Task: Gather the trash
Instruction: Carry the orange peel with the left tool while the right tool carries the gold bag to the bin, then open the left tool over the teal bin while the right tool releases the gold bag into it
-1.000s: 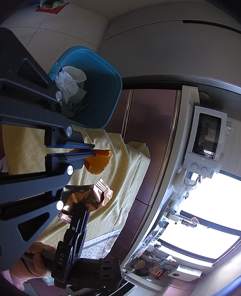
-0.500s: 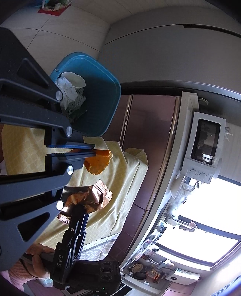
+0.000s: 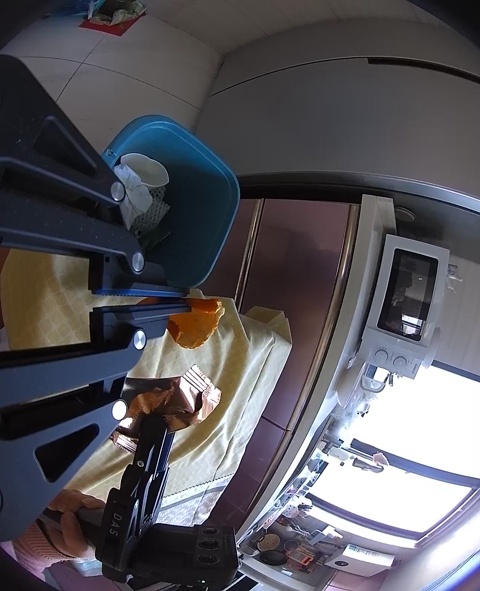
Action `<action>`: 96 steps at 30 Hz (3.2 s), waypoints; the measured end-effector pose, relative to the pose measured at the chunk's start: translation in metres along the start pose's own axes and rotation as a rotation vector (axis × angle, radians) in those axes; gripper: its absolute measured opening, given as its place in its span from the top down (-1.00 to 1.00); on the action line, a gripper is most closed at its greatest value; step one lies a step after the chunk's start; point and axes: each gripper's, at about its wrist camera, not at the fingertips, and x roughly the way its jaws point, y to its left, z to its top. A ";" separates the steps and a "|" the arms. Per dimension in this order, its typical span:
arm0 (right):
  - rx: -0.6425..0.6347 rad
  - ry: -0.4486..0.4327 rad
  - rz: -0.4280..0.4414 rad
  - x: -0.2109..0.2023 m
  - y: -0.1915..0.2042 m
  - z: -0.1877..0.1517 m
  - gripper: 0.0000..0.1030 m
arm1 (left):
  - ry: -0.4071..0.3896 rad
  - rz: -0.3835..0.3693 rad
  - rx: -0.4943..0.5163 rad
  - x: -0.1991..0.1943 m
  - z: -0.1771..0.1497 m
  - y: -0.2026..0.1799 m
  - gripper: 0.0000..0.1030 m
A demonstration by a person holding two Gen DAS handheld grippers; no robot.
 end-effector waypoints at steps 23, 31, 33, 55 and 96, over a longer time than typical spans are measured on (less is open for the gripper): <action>-0.051 0.032 0.014 0.021 0.019 0.009 0.49 | 0.005 0.076 -0.028 0.009 0.001 0.022 0.93; -0.059 0.048 0.015 0.030 0.024 0.012 0.49 | 0.011 0.095 -0.038 0.013 -0.001 0.030 0.93; -0.058 0.051 0.017 0.033 0.024 0.013 0.49 | 0.012 0.101 -0.038 0.013 -0.001 0.031 0.93; -0.059 0.069 0.016 0.052 0.024 0.016 0.49 | 0.034 0.146 -0.055 0.027 -0.005 0.044 0.93; -0.069 0.134 -0.032 0.094 0.035 0.022 0.49 | 0.096 0.177 -0.083 0.059 -0.011 0.056 0.93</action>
